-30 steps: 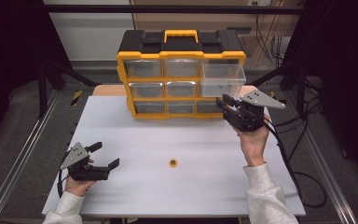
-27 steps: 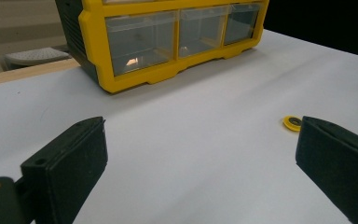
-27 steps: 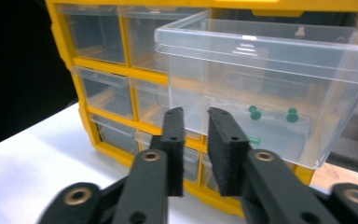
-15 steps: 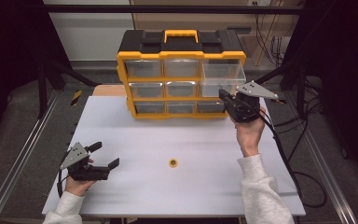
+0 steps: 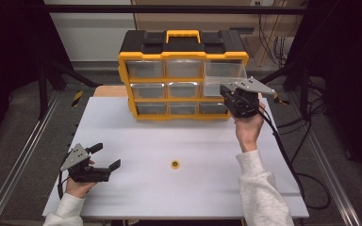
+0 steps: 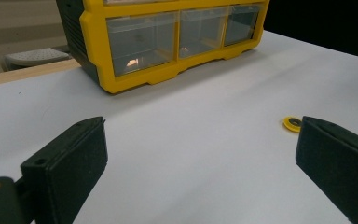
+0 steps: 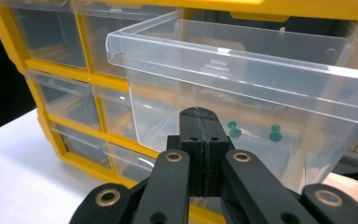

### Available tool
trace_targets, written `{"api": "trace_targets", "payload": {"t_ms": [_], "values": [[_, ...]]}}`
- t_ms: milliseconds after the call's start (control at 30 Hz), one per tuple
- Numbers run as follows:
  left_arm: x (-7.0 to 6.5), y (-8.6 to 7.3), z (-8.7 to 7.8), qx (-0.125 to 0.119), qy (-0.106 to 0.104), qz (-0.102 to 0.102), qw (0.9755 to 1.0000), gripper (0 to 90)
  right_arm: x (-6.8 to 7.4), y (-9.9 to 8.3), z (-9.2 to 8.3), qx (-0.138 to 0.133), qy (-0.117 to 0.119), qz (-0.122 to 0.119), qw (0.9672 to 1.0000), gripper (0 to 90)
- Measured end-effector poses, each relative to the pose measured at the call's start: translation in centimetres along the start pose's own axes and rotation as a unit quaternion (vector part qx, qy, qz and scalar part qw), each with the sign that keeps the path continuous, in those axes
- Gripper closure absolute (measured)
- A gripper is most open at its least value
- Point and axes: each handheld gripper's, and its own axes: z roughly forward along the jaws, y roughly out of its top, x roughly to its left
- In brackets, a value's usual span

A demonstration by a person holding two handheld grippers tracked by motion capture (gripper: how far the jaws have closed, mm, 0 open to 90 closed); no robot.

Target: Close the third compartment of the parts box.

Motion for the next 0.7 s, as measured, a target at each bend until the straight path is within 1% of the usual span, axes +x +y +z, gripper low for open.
{"api": "trace_targets", "payload": {"t_ms": [333,700], "values": [[0.0,0.0,0.0,0.001,0.001,0.0,1.0,1.9,-0.4,0.2,1.0,0.0,-0.009,-0.004,1.0,90.0],[0.0,0.0,0.0,-0.002,0.0,-0.002,1.0,1.9,-1.2,0.2,2.5,0.001,-0.018,0.001,0.9998,90.0]]}}
